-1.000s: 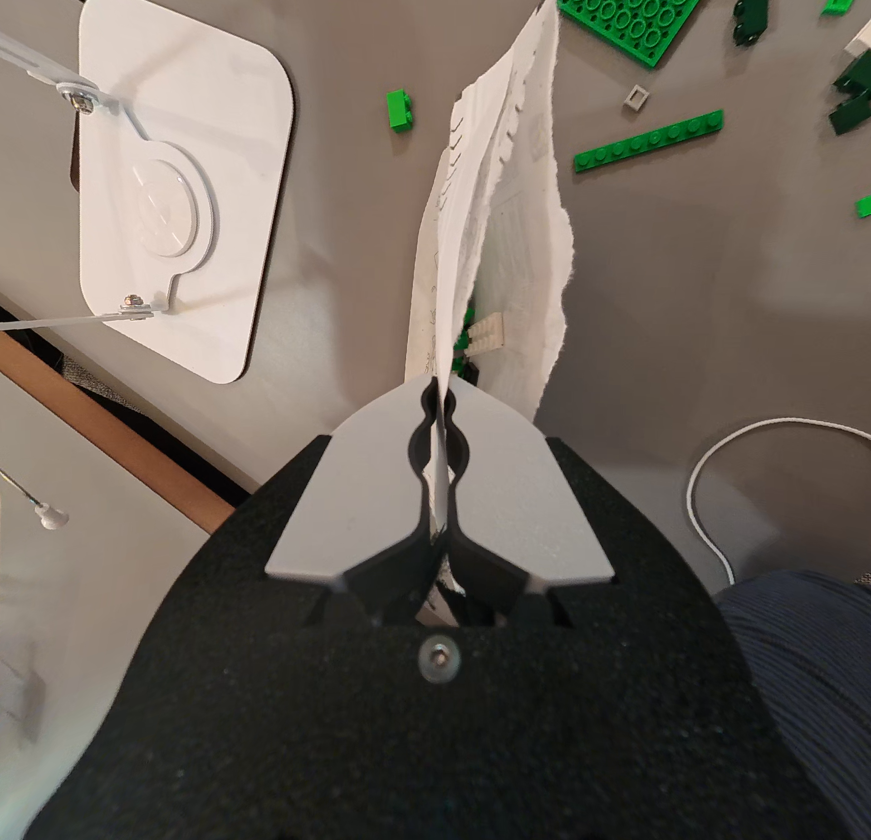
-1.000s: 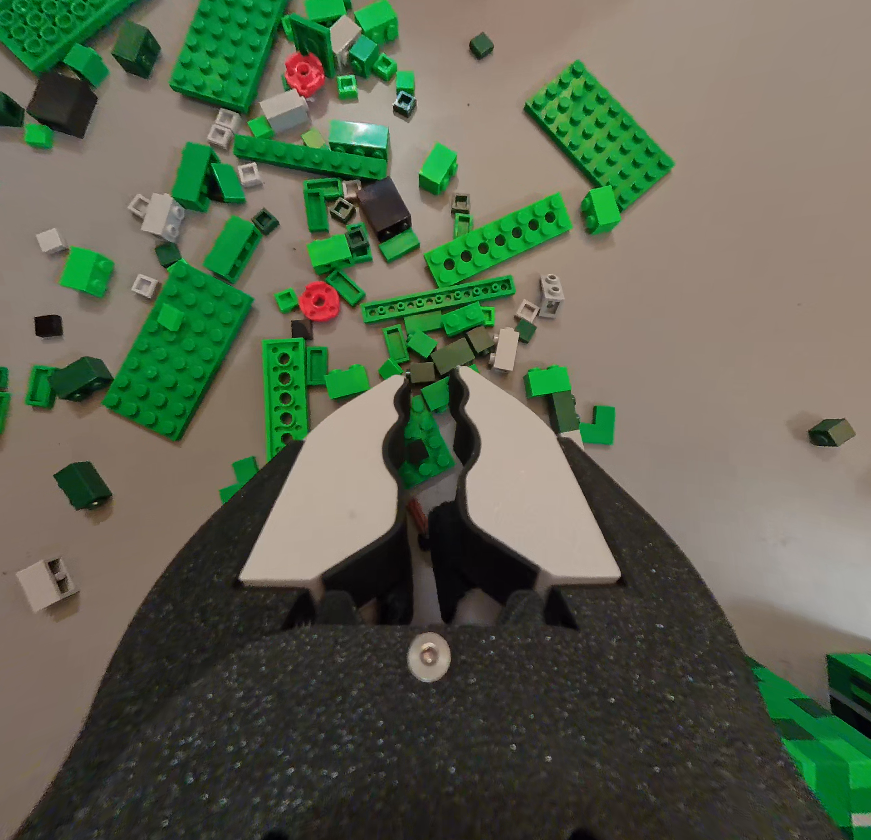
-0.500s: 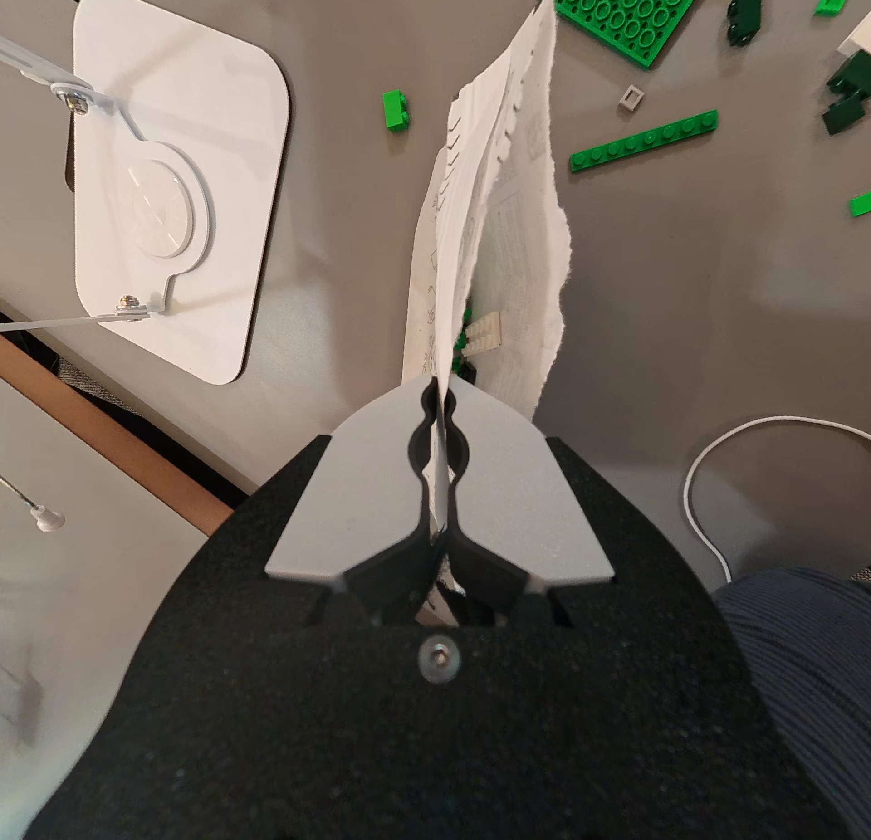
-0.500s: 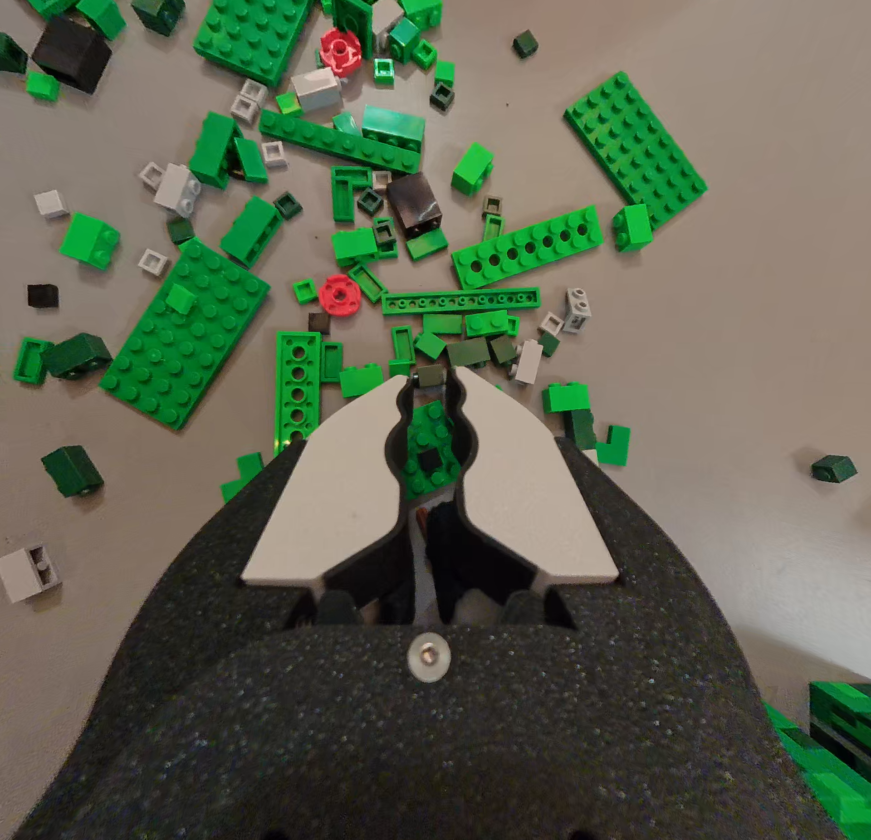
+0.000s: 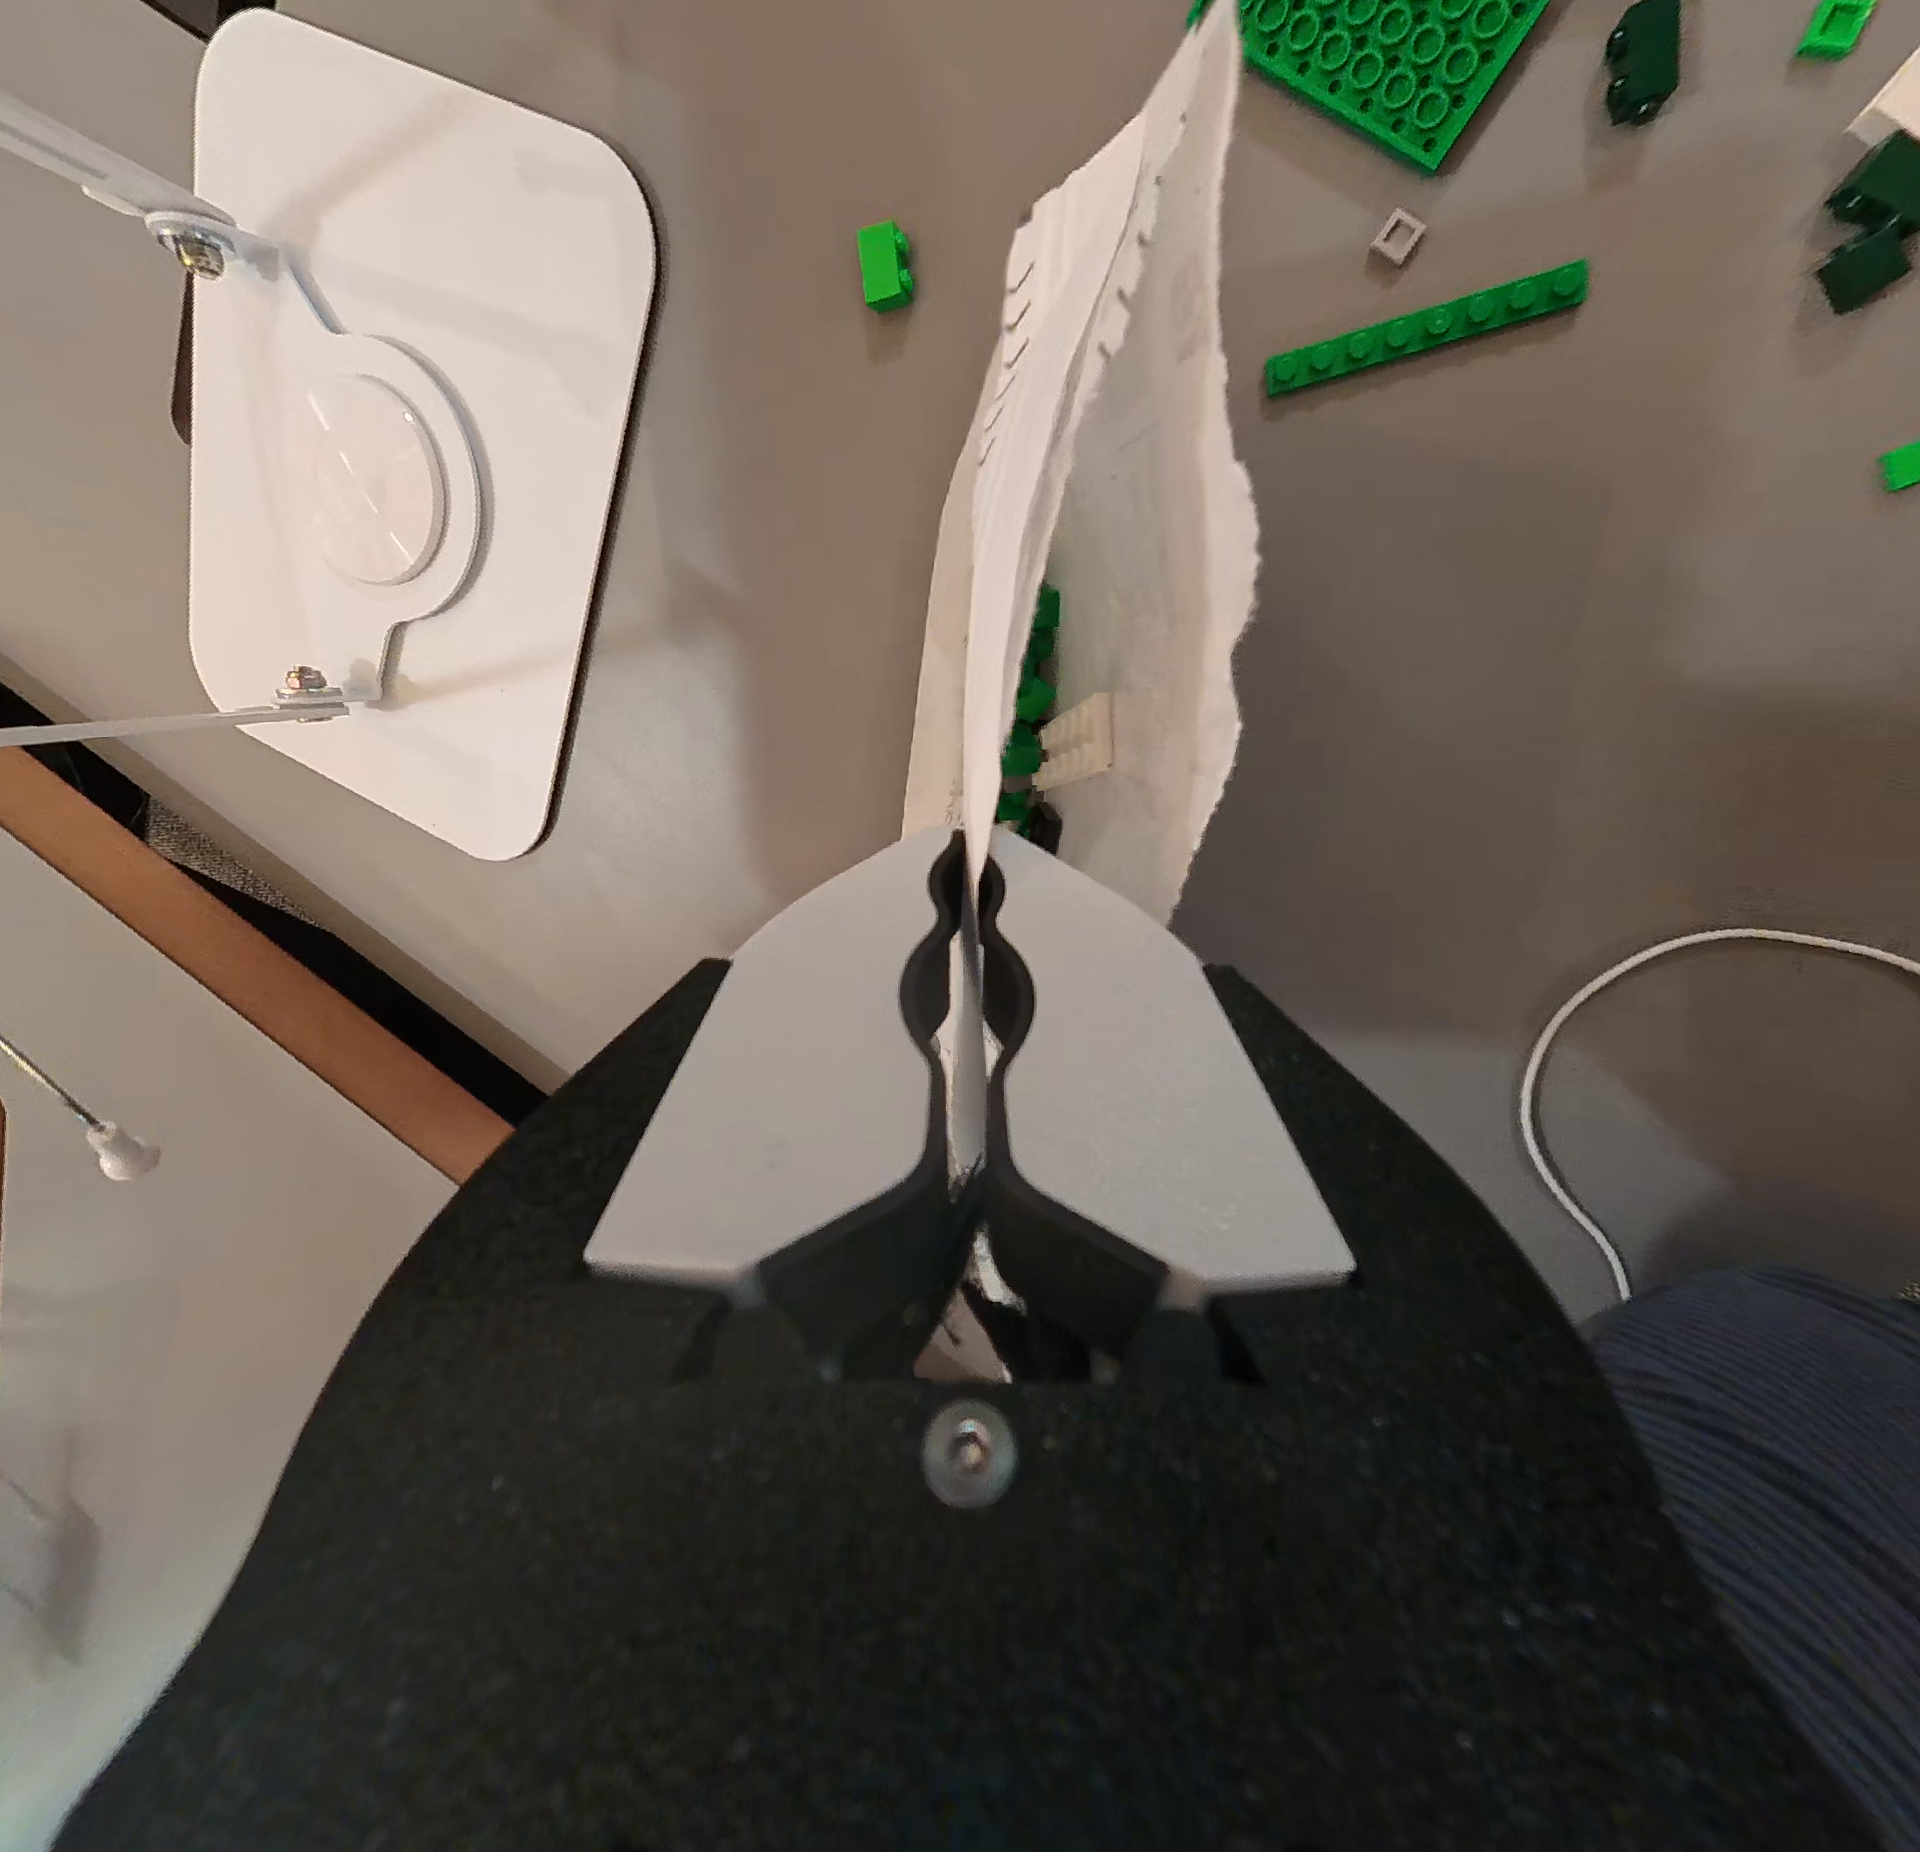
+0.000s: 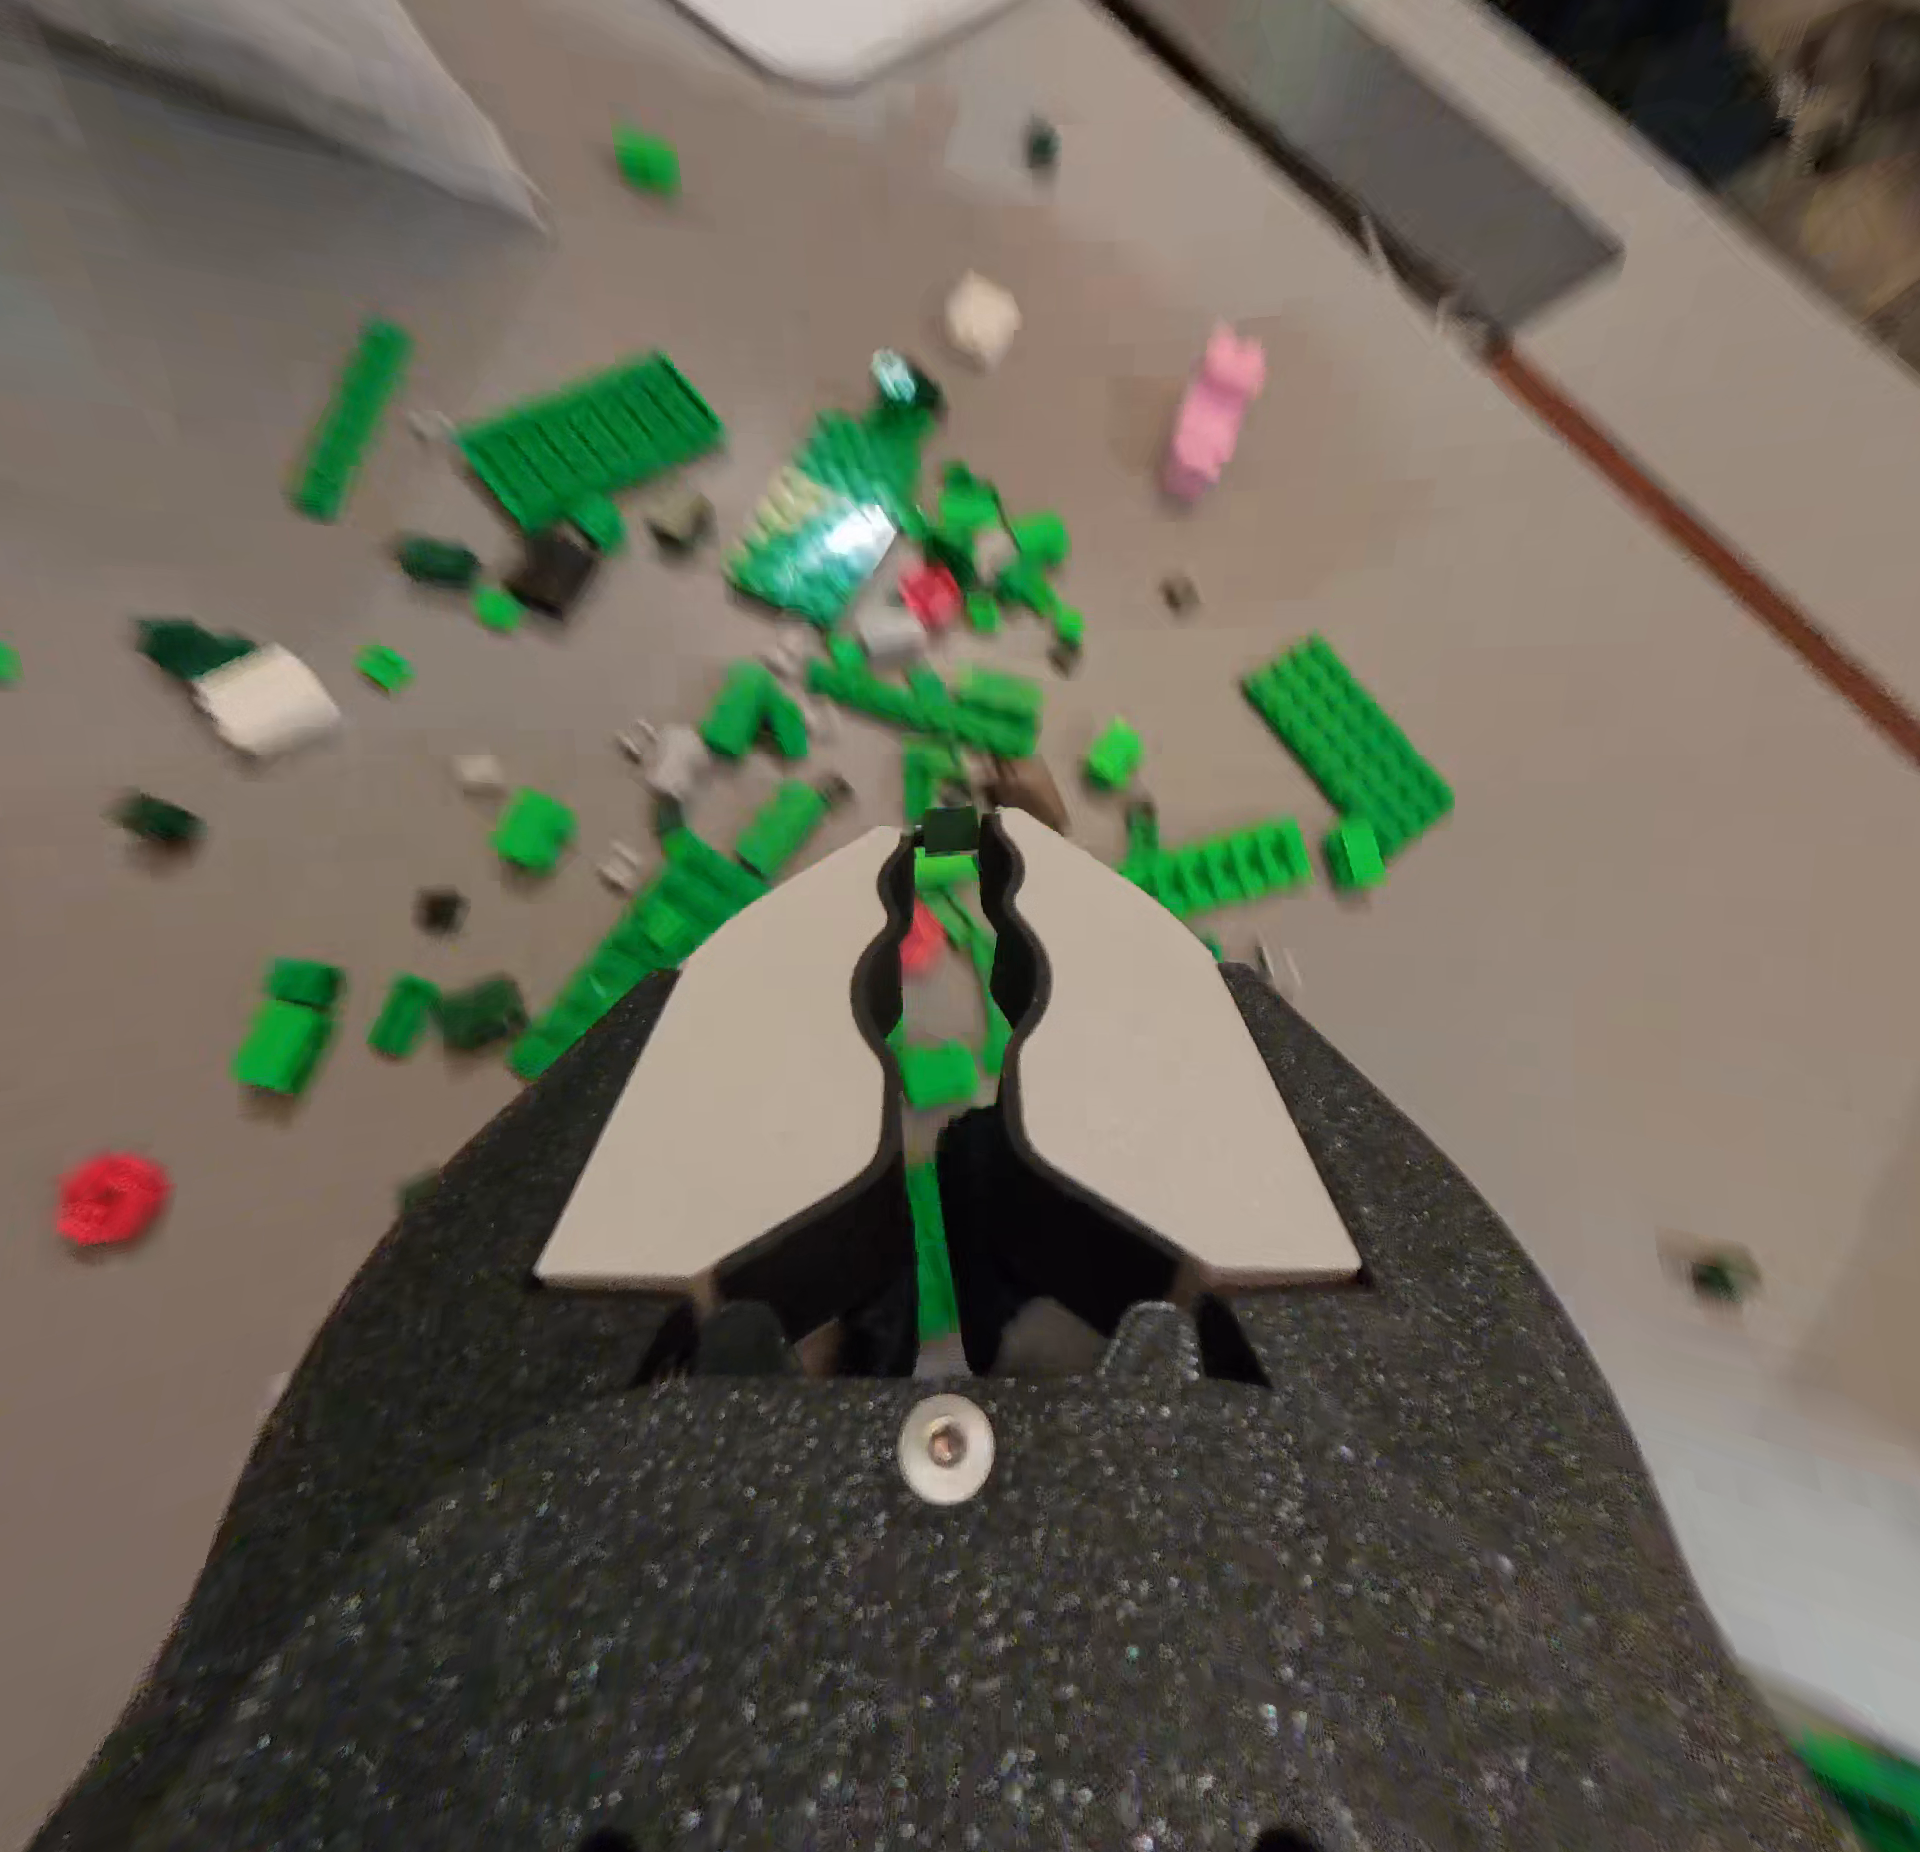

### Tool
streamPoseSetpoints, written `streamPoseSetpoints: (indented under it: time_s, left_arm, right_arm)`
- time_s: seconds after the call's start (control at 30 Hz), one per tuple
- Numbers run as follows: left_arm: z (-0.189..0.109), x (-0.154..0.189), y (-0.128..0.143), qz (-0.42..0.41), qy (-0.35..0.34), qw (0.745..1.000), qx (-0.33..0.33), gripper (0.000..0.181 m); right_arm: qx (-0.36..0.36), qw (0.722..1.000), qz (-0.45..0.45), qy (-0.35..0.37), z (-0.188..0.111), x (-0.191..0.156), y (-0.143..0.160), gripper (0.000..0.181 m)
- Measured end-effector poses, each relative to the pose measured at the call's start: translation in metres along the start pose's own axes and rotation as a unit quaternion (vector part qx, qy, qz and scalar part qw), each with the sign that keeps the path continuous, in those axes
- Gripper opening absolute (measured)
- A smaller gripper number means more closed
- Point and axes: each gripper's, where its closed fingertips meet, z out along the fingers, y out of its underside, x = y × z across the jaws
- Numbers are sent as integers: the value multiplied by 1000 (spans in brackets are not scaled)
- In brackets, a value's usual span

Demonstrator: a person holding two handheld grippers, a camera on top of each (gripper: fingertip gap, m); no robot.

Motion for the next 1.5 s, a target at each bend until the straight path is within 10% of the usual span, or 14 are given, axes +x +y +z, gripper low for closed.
streamPoseSetpoints:
  time_s: [0.47,1.5]
  left_arm:
    - [-4,3,-15,27,4,999,42,0]
    - [-16,17,-28,66,10,995,76,0]
  right_arm:
    - [207,929,-286,-112,58,-182,-204,12]
    - [109,945,-295,-92,76,-191,-189,18]
